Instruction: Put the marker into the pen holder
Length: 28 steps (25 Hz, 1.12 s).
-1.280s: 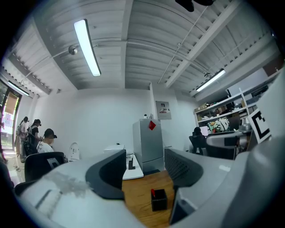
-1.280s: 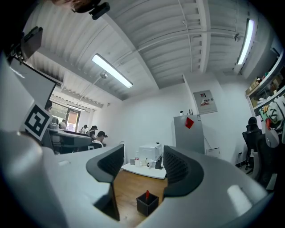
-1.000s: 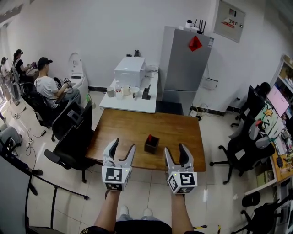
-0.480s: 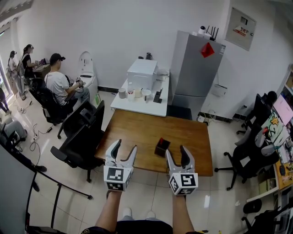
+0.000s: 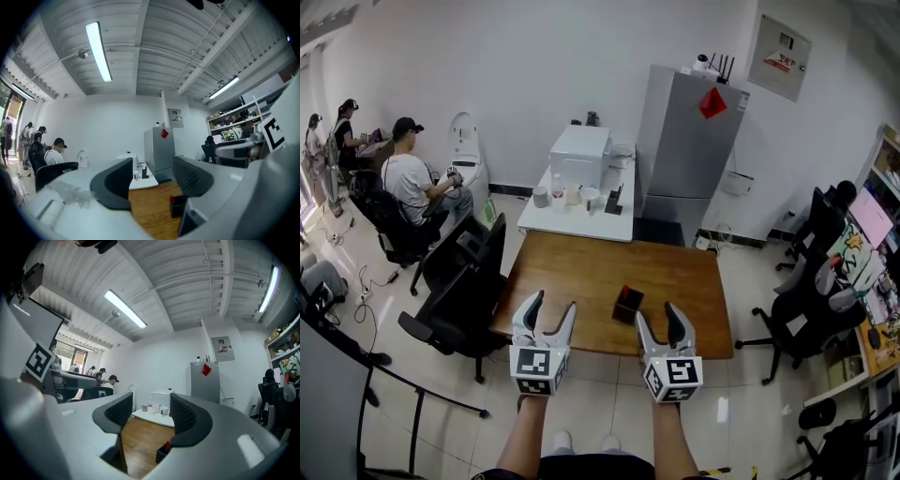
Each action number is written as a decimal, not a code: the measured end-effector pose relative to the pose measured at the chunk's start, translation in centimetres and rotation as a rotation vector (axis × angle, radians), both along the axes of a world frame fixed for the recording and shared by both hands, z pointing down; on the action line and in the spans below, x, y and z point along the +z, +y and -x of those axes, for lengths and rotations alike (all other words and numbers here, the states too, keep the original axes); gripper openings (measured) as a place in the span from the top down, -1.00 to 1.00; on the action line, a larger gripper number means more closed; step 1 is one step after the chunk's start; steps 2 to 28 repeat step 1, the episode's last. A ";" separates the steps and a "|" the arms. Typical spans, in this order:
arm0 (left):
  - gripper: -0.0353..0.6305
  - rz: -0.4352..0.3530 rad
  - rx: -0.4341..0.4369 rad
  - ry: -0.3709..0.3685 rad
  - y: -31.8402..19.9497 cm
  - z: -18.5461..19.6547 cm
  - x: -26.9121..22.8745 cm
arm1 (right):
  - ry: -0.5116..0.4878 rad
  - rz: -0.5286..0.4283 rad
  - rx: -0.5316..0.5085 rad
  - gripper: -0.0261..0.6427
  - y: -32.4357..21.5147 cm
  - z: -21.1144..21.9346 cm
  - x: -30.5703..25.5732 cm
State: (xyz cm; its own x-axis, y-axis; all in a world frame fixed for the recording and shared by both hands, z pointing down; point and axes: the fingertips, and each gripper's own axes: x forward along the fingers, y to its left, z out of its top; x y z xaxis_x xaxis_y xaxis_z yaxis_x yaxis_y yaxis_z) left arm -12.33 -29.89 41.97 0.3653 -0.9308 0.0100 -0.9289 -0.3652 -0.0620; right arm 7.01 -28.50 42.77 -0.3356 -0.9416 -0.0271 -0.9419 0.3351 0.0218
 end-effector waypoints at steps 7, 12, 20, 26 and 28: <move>0.09 0.003 0.004 -0.001 0.0 -0.1 0.2 | 0.002 0.004 0.005 0.17 0.0 -0.1 0.1; 0.09 0.003 0.004 -0.001 0.0 -0.1 0.2 | 0.002 0.004 0.005 0.17 0.0 -0.1 0.1; 0.09 0.003 0.004 -0.001 0.0 -0.1 0.2 | 0.002 0.004 0.005 0.17 0.0 -0.1 0.1; 0.09 0.003 0.004 -0.001 0.0 -0.1 0.2 | 0.002 0.004 0.005 0.17 0.0 -0.1 0.1; 0.09 0.003 0.004 -0.001 0.0 -0.1 0.2 | 0.002 0.004 0.005 0.17 0.0 -0.1 0.1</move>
